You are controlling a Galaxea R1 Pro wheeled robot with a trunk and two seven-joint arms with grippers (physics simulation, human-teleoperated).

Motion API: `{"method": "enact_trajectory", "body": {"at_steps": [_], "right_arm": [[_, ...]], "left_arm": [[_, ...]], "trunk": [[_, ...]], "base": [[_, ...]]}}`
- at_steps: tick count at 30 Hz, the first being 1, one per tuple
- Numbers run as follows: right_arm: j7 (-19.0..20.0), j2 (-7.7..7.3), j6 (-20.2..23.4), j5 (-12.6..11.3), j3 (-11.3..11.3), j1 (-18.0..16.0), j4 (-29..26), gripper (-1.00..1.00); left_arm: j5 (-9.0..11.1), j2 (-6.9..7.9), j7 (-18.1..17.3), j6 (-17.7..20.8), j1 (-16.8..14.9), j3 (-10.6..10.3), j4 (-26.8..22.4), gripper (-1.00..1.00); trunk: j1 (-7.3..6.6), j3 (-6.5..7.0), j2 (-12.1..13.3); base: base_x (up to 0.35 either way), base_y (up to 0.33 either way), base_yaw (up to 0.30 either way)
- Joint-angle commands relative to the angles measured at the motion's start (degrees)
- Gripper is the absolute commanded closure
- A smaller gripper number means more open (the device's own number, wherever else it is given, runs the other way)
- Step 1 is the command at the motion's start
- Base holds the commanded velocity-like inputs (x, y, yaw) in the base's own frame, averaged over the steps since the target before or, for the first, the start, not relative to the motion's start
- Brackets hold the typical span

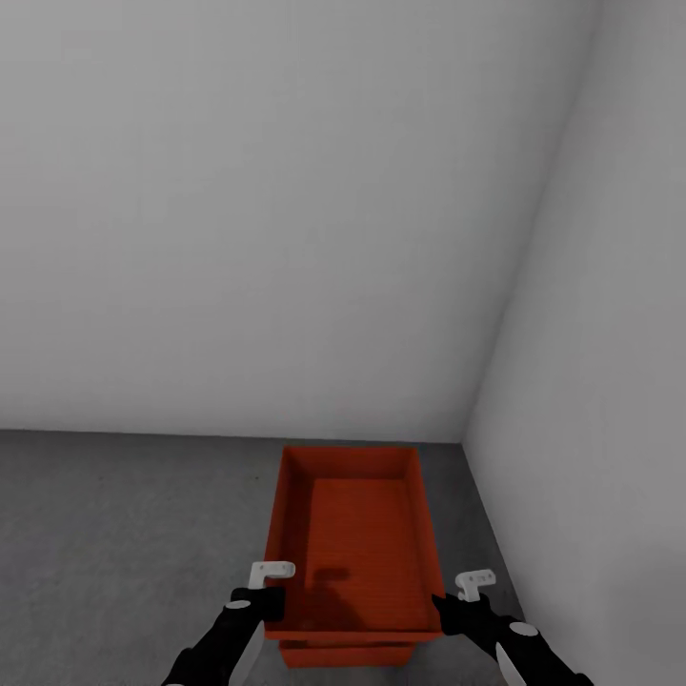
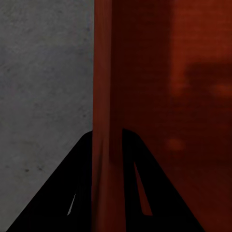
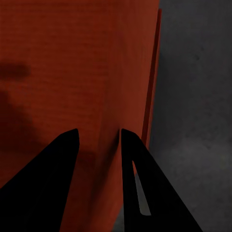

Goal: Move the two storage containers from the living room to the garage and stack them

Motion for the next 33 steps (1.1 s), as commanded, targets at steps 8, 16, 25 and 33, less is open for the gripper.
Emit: {"method": "enact_trajectory", "body": {"at_steps": [8,16,25,33], "right_arm": [[0.09,-0.05,0.21,0.27,0.55,0.05,-0.12,1.0],[0.09,-0.05,0.21,0.27,0.55,0.05,-0.12,1.0],[0.09,-0.05,0.21,0.27,0.55,0.05,-0.12,1.0],[0.09,-0.05,0.21,0.27,0.55,0.05,-0.12,1.0]], "left_arm": [[-1.48,-0.09,0.2,0.5,-0.06,3.73,-2.29,1.0],[-1.48,-0.09,0.2,0.5,-0.06,3.73,-2.29,1.0],[-1.48,-0.08,0.2,0.47,-0.06,3.73,-2.29,1.0],[-1.48,-0.01,0.2,0.5,-0.06,3.73,-2.29,1.0]], "trunk": [[0.0,-0.07,-0.05],[0.22,-0.25,-0.45],[0.88,-0.79,-1.65],[0.88,-0.79,-1.65]], "base": [[0.0,0.0,0.0],[0.0,0.0,0.0],[0.0,0.0,0.0],[0.031,0.0,0.0]]}}
